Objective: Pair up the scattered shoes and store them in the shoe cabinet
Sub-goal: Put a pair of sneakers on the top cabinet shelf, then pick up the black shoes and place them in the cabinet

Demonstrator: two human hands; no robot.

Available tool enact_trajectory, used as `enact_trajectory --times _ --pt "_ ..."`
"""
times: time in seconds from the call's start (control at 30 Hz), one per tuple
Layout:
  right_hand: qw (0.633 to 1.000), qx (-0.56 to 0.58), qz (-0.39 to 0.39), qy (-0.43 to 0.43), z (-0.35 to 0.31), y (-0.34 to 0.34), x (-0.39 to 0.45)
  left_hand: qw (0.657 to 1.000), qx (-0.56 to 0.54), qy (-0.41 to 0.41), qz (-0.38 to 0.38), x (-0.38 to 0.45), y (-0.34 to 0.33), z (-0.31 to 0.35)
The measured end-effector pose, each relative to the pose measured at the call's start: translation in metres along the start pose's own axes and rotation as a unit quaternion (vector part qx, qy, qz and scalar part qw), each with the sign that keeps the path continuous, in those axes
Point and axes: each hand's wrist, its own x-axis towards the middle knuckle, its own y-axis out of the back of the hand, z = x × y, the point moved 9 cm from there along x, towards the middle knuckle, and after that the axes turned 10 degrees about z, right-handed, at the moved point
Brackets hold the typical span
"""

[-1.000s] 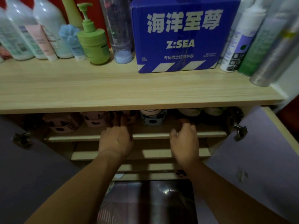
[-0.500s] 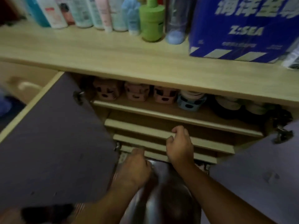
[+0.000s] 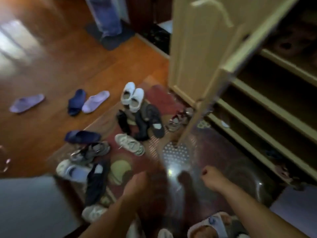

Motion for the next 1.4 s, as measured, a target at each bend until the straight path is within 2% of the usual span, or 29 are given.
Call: enact_trajectory --times 0.1,0.13,0.27,0.4,0.57,0.63,0.77,0.93,1.03,1.13,1.27,1.3,1.4 --pt "0.992 -0.075 -0.069 0.071 -0.092 -0.053 -0.029 0.997 0.016 0.068 0.021 -0.017 0.053 -0.106" --pt "0.988 -0.094 -0.081 0.088 -0.115 -0.065 -0.036 0.995 -0.013 0.099 0.03 -0.022 0.065 -0.137" --pt "0.976 -0.132 -0.081 0.154 -0.212 -0.102 -0.057 0.973 -0.106 0.194 0.062 -0.049 0.107 -0.242" --pt "0.964 -0.141 -0.095 0.203 -0.281 -0.133 -0.069 0.95 -0.141 0.268 0.076 -0.064 0.109 -0.309" --pt "0.964 -0.108 -0.119 0.213 -0.301 -0.156 -0.052 0.934 -0.164 0.303 0.09 -0.047 0.08 -0.308" --pt "0.966 -0.11 -0.135 0.191 -0.288 -0.159 -0.032 0.929 -0.18 0.308 0.1 -0.032 0.067 -0.294" --pt "0.963 -0.158 -0.18 0.125 -0.246 -0.149 0.032 0.93 -0.2 0.304 0.056 0.009 0.044 -0.256" --pt "0.973 -0.177 -0.143 0.045 -0.222 -0.117 0.102 0.928 -0.199 0.314 0.019 0.054 0.038 -0.227" --pt "0.968 -0.204 -0.142 0.028 -0.233 -0.113 0.129 0.919 -0.226 0.319 0.058 0.088 0.052 -0.219" --pt "0.973 -0.167 -0.162 0.008 -0.245 -0.136 0.148 0.903 -0.238 0.339 0.118 0.124 0.07 -0.219" --pt "0.978 -0.08 -0.186 -0.056 -0.249 -0.213 0.204 0.923 -0.227 0.292 0.111 0.242 0.047 -0.239" --pt "0.977 -0.069 -0.195 -0.057 -0.254 -0.22 0.207 0.924 -0.231 0.284 0.111 0.256 0.049 -0.241" --pt "0.985 -0.044 -0.161 -0.034 -0.257 -0.274 0.286 0.951 -0.192 0.215 0.116 0.368 0.028 -0.255"
